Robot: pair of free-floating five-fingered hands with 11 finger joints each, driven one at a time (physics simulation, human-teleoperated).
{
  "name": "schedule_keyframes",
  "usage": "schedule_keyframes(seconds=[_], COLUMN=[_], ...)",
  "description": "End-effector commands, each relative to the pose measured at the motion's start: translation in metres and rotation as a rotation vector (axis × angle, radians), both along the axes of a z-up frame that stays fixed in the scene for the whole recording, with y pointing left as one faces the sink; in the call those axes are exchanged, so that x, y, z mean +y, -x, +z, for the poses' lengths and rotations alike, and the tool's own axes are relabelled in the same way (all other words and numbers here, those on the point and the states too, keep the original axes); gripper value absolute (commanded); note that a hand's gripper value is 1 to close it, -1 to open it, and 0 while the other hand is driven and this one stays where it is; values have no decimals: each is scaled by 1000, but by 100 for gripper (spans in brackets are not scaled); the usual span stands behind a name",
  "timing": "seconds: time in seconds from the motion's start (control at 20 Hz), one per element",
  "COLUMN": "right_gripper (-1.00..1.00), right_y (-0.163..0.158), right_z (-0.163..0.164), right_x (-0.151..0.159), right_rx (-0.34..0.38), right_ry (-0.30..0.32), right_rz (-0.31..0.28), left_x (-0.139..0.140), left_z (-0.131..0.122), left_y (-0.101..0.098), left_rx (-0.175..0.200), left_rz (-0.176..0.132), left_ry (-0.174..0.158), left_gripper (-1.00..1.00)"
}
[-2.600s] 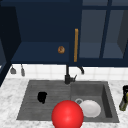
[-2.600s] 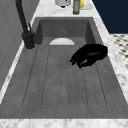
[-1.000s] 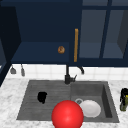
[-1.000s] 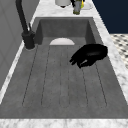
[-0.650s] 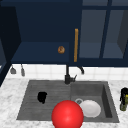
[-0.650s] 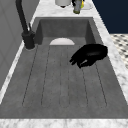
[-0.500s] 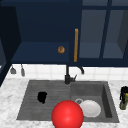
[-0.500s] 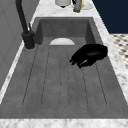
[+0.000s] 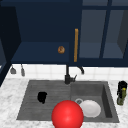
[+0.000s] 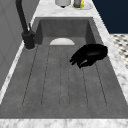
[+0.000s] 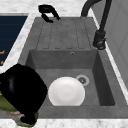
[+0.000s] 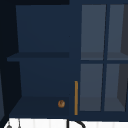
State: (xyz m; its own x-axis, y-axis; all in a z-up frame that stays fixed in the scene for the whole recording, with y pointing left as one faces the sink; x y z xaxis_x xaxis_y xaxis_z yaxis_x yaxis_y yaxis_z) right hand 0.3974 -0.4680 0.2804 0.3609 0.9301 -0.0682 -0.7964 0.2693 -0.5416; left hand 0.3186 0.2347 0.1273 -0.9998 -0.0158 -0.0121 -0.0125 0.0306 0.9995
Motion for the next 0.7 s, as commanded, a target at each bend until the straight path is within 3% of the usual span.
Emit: schedule_keyframes(seconds=[0.0, 0.65], right_gripper=[100, 100], right_y=[-5, -23], right_z=[14, 44], right_x=[28, 129], right_rx=[-14, -42], right_ry=[-20, 1], right_rz=[0, -5], left_x=[0, 0], left_z=[0, 0], left_y=[0, 0], left_rx=[0, 0], left_rz=[0, 0], left_ry=[0, 0], left_gripper=[0, 0])
